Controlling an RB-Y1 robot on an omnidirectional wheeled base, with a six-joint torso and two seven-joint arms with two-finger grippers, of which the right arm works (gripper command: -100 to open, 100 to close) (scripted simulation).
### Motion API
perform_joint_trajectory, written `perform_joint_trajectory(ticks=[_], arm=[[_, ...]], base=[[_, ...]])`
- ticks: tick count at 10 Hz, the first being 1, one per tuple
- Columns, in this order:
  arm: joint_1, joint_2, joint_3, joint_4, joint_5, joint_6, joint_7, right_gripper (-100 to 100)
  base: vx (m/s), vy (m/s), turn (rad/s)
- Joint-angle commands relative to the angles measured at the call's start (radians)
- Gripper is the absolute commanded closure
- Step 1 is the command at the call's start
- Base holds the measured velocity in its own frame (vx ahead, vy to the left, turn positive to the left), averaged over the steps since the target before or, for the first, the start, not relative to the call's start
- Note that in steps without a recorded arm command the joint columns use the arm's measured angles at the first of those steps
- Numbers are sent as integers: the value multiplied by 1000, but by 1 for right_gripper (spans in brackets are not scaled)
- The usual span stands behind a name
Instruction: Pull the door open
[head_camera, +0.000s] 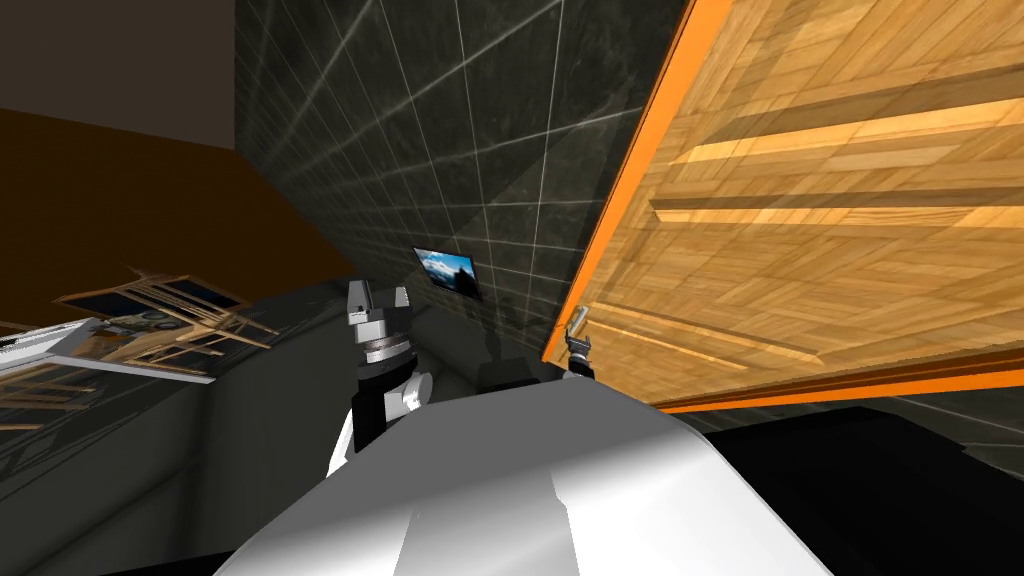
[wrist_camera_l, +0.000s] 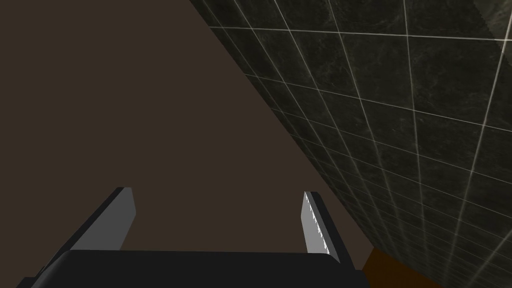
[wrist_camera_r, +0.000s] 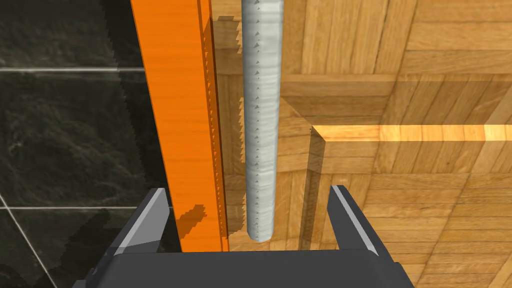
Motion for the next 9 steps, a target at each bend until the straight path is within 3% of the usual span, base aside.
perform_joint_trajectory(ticks=[1, 9], arm=[[3, -21, 1, 17, 0, -5, -33, -100], [30, -122, 4, 74, -1, -19, -170, -100]], base=[[104, 2, 19], [97, -2, 16]])
